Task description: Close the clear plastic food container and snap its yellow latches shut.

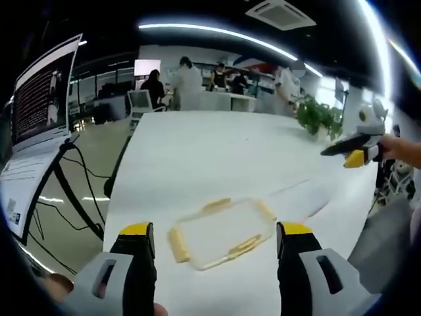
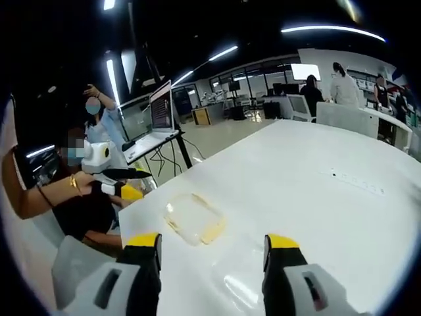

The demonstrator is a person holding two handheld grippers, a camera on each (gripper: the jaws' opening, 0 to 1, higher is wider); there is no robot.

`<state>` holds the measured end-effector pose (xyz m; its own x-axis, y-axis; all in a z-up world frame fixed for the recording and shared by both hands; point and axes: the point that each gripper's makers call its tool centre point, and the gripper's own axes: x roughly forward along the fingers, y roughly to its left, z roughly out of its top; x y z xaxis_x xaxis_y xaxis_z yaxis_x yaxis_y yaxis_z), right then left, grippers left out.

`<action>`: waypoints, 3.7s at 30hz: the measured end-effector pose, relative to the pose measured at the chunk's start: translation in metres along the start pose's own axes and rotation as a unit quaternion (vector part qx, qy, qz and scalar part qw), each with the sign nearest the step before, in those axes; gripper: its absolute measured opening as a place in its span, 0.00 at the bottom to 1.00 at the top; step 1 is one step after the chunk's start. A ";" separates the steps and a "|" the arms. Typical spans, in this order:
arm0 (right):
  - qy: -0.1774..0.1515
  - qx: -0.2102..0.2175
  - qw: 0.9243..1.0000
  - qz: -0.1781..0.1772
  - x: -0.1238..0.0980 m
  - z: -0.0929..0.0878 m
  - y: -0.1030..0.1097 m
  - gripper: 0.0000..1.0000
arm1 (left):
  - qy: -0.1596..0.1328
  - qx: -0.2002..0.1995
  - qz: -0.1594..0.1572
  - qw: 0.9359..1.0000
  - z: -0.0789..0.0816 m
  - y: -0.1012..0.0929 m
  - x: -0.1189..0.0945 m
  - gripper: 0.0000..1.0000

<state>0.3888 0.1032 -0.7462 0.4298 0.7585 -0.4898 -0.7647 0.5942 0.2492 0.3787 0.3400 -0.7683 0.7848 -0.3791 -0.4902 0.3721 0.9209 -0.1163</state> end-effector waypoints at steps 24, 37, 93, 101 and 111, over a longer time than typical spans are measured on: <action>0.069 -0.051 0.995 0.042 0.039 -0.016 0.009 0.61 | 0.077 0.099 -0.049 0.991 -0.029 0.013 0.021 0.75; 0.099 -0.077 0.989 0.083 0.067 -0.020 0.018 0.61 | 0.113 0.134 -0.069 0.982 -0.043 0.019 0.033 0.75; 0.251 -0.277 0.918 0.130 0.147 -0.069 0.007 0.57 | 0.234 0.239 -0.175 0.926 -0.097 0.034 0.063 0.73; 0.266 -0.293 0.909 0.129 0.154 -0.074 0.005 0.55 | 0.238 0.249 -0.188 0.920 -0.097 0.033 0.063 0.73; 0.280 -0.315 0.897 0.133 0.160 -0.079 0.002 0.51 | 0.243 0.262 -0.199 0.912 -0.098 0.036 0.063 0.71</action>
<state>0.4183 0.2044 -0.8903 0.0190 0.4924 -0.8702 -0.9998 0.0095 -0.0165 0.3933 0.3581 -0.8881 0.2699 -0.4712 -0.8397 0.8659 0.5002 -0.0024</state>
